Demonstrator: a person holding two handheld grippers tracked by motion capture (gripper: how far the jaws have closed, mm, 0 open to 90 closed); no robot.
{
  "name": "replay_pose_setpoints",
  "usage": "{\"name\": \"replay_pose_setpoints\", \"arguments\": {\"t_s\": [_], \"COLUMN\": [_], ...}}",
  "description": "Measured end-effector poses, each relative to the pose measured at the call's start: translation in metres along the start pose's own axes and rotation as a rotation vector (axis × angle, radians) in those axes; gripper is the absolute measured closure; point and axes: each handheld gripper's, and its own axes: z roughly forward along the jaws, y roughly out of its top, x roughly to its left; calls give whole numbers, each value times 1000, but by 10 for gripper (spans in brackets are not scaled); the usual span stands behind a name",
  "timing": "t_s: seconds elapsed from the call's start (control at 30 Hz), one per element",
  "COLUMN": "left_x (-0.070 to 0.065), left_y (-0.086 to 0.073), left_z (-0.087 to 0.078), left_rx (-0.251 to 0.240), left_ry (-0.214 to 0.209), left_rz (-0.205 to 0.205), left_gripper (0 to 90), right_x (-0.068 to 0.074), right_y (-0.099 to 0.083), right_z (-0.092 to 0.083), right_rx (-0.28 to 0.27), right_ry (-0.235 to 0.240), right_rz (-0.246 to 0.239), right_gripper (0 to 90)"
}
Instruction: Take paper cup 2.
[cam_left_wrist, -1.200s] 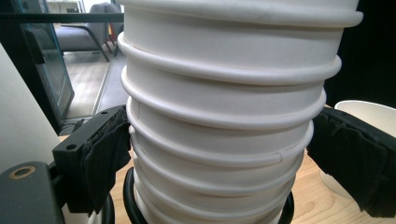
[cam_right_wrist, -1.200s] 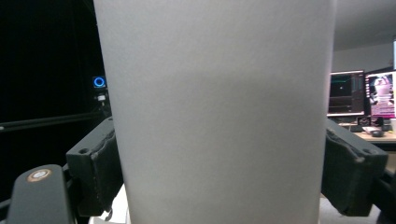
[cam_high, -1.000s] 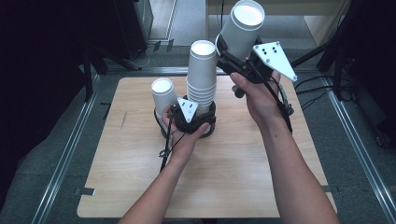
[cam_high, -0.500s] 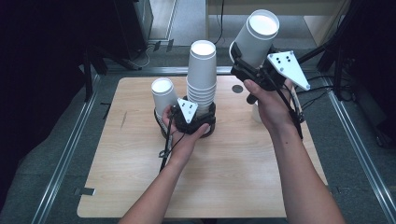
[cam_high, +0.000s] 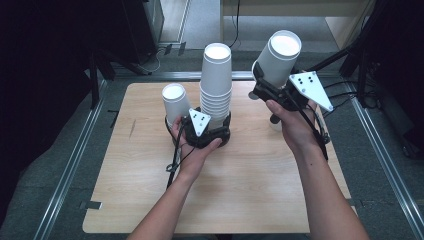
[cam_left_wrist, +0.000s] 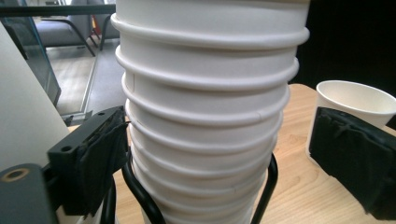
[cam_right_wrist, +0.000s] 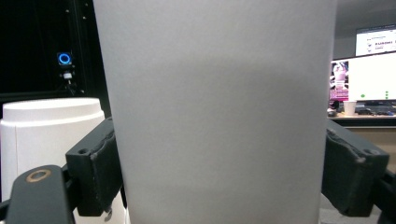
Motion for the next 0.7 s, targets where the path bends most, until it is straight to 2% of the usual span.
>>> {"name": "replay_pose_setpoints", "arguments": {"t_s": [0.13,0.3,0.43,0.7], "left_x": [-1,-1,1,0], "left_y": [-2,-3,-3,-7], "left_z": [-6,-14,-20,-32], "left_rx": [-1,-3,-9,3], "left_ry": [-15,-30,-49,-69], "left_rz": [5,5,-17,-24], "left_gripper": [8,0,0,0], "right_x": [-3,-7,-8,-9], "right_y": [-7,-15,-23,-38], "right_z": [-6,-12,-16,-27], "right_rx": [8,17,30,46], "right_ry": [-5,-14,-19,-26], "right_rz": [-22,-19,-22,-40], "right_gripper": [137,137,137,137]}}
